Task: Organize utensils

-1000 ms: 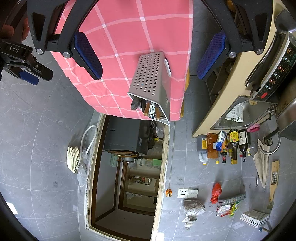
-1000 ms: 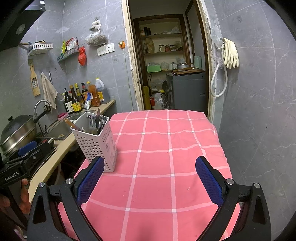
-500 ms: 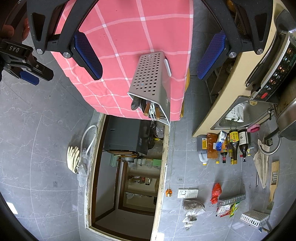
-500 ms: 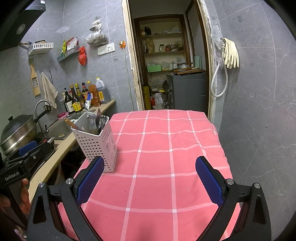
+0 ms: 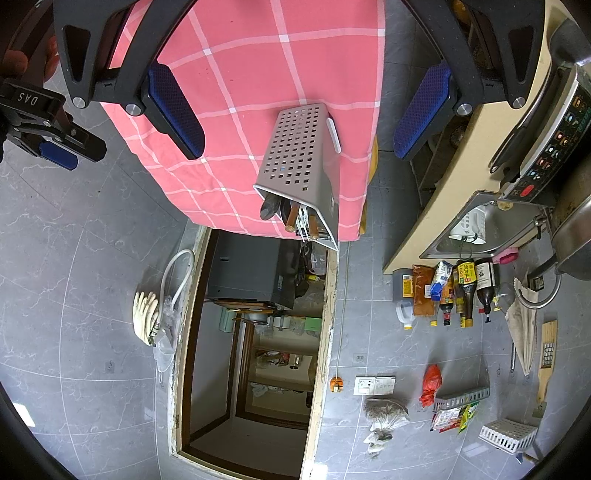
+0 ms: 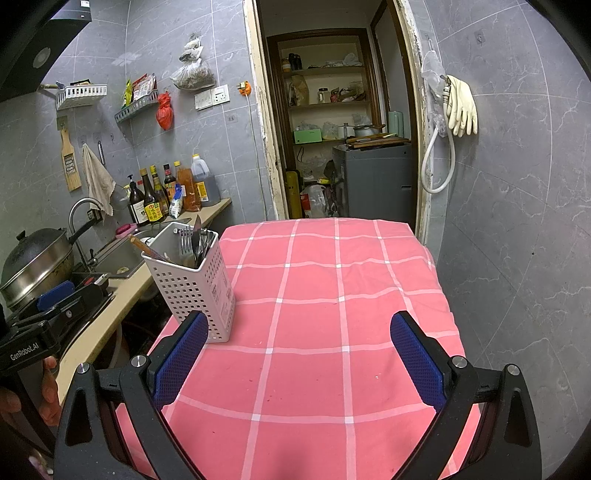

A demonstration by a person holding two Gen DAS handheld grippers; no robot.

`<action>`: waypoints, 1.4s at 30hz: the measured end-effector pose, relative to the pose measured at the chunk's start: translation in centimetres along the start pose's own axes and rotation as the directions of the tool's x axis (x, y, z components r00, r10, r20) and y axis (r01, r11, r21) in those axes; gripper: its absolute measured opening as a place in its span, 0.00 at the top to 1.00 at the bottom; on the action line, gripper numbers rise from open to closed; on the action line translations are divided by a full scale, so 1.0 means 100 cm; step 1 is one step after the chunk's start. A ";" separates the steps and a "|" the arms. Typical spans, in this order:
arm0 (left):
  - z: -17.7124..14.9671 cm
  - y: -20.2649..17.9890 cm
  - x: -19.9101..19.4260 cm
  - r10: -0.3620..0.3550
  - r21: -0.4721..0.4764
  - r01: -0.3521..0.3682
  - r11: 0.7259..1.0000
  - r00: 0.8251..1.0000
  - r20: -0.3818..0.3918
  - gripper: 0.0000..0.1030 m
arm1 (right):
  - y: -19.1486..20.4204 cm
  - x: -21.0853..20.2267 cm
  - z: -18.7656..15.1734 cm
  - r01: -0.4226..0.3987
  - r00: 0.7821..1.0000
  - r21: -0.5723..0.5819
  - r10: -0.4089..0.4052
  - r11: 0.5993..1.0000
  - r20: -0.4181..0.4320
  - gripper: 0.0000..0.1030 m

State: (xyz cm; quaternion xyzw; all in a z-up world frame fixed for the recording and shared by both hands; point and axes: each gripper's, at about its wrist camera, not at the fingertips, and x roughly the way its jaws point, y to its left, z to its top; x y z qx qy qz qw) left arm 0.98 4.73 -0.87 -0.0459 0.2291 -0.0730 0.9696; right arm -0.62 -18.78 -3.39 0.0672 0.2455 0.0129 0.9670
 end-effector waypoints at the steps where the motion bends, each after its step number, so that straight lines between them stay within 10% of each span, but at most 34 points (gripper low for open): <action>1: 0.000 0.000 0.000 0.000 0.000 0.000 1.000 1.000 0.000 0.00 | -0.001 0.000 0.001 0.000 1.000 0.000 0.000 1.000 -0.001 0.06; 42: -0.006 0.007 0.001 0.014 -0.015 -0.014 1.000 1.000 -0.018 0.00 | 0.003 0.000 0.000 -0.002 1.000 -0.003 0.002 1.000 -0.003 0.06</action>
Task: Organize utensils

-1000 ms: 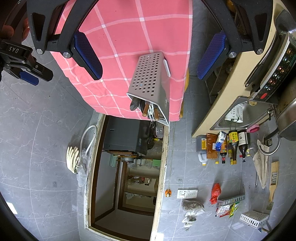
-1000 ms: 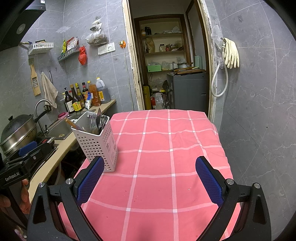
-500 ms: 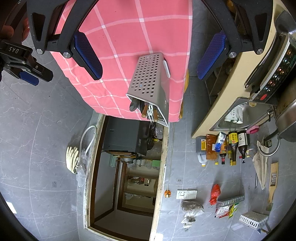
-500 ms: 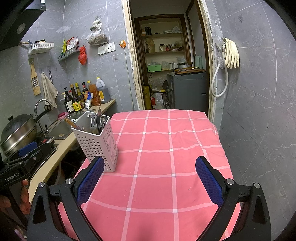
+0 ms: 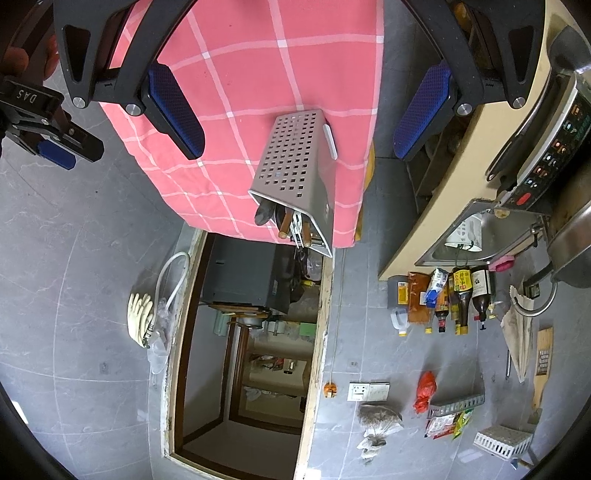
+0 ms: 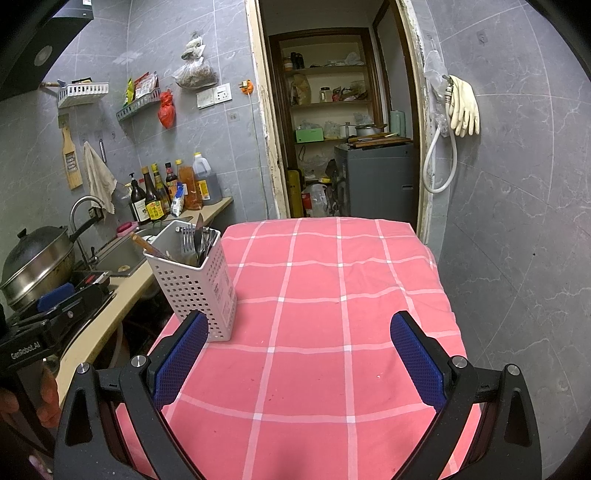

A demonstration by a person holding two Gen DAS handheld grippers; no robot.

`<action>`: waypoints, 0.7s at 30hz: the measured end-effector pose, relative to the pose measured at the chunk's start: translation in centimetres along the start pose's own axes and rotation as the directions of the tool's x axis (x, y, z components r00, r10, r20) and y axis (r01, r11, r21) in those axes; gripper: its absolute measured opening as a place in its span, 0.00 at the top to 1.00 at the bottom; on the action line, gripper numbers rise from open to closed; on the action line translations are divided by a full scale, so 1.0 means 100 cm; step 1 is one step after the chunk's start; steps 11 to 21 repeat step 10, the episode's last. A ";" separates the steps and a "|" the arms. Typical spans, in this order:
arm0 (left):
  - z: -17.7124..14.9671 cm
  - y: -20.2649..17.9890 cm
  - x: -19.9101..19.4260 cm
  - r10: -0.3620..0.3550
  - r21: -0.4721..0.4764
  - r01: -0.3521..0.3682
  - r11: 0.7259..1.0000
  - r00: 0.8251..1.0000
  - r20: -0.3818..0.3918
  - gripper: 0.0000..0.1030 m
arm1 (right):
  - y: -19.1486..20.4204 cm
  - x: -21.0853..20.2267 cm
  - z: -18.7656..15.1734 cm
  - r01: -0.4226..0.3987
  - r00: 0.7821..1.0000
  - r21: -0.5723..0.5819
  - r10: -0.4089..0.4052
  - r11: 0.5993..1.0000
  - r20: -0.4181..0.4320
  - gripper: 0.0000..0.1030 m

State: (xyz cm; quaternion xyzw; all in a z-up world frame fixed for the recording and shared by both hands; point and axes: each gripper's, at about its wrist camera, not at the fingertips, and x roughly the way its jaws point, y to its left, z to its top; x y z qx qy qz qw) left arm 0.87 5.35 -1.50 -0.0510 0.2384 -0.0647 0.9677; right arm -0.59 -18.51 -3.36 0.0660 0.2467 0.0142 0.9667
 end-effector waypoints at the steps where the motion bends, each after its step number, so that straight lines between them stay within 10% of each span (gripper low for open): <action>1: -0.001 0.000 0.000 0.003 -0.001 -0.003 1.000 1.000 0.001 0.00 | 0.000 0.000 0.000 0.001 1.000 0.000 -0.001 1.000 -0.001 0.06; 21: -0.002 -0.004 0.002 0.017 -0.010 -0.017 1.000 1.000 -0.008 0.00 | 0.003 0.007 -0.005 0.000 1.000 0.008 0.000 1.000 -0.016 0.06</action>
